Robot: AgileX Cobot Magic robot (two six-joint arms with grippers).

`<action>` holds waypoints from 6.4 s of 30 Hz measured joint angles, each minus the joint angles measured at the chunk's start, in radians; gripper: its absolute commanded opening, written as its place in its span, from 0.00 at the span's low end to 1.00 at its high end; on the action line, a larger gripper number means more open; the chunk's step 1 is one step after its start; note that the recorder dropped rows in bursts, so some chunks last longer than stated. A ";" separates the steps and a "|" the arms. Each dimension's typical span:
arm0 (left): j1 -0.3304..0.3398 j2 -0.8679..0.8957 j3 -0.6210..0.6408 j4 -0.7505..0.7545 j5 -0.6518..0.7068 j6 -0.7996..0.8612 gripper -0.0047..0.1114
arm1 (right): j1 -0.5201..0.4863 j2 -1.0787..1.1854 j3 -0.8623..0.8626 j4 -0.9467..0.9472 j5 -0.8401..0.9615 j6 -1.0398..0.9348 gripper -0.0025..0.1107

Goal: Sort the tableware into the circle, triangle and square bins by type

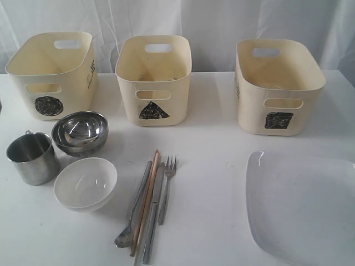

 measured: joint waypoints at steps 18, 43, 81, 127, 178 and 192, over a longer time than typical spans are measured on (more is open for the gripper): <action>-0.004 0.617 -0.186 -0.029 -1.420 -0.275 0.04 | 0.000 0.000 0.000 0.000 0.000 0.000 0.02; -0.004 0.619 -0.426 -0.037 -0.554 -0.361 0.42 | 0.000 0.000 0.000 0.000 0.000 0.000 0.02; -0.220 0.460 0.227 -0.324 -0.253 -0.478 0.42 | 0.000 0.000 0.000 0.000 0.000 0.002 0.02; -0.068 0.394 0.056 0.001 -1.467 -0.146 0.04 | 0.000 0.000 0.000 0.000 0.000 0.025 0.02; -0.017 0.389 0.204 -0.047 -0.397 -0.399 0.63 | 0.000 0.000 0.000 0.000 0.000 0.025 0.02; -0.017 0.492 0.207 -0.047 -0.399 -0.435 0.04 | 0.000 0.000 0.000 0.000 0.000 0.025 0.02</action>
